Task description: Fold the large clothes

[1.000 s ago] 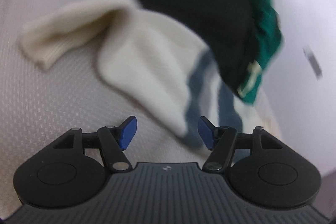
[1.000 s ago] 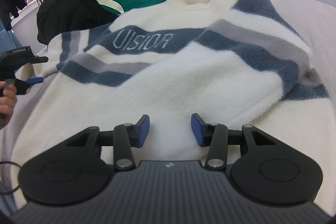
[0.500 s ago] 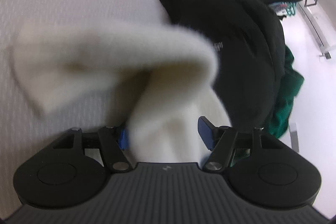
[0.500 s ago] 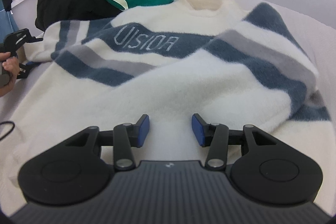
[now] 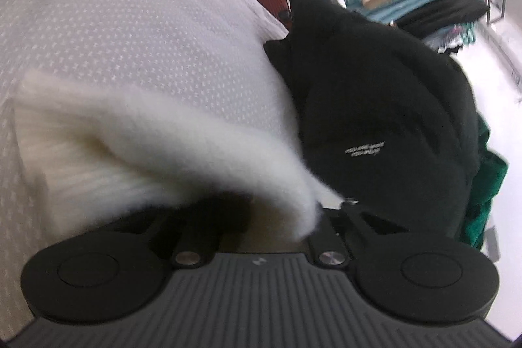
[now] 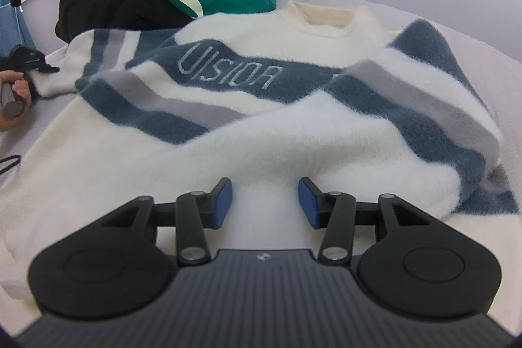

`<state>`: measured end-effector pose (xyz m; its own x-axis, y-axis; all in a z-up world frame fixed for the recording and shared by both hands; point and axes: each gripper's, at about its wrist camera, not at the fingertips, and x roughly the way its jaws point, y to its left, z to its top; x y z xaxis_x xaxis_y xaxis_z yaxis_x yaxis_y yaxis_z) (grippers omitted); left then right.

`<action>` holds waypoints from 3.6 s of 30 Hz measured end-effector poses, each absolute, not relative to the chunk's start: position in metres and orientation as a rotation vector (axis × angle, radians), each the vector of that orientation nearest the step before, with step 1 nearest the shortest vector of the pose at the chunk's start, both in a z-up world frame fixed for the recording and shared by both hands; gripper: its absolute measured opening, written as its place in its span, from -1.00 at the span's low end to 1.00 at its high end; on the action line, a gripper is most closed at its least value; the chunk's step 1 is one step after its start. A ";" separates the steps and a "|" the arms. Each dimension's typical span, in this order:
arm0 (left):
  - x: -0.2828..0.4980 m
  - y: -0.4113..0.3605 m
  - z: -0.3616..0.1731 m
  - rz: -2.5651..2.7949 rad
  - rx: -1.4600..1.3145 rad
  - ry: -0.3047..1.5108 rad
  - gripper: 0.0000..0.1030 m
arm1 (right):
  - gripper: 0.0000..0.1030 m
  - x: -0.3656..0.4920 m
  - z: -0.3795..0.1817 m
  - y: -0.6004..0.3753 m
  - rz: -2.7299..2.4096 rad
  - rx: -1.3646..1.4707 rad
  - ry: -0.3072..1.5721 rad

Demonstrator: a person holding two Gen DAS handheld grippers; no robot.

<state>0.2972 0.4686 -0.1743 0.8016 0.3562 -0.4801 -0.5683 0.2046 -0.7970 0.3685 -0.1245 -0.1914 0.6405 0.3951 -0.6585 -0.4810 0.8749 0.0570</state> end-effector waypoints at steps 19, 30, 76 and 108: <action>0.307 0.276 0.019 0.329 -0.391 0.209 -0.84 | -0.07 0.366 -0.171 -0.139 0.486 -0.070 0.666; 0.349 0.055 0.059 0.040 -0.006 0.326 -0.83 | -0.07 0.351 -0.126 -0.207 0.369 0.102 0.564; 0.262 0.011 -0.059 -0.419 -0.271 0.598 0.35 | -0.02 0.353 -0.134 -0.244 0.413 0.247 0.596; 0.253 0.063 -0.073 -0.509 -0.427 0.651 0.40 | 0.19 0.380 -0.173 -0.181 0.634 0.092 0.779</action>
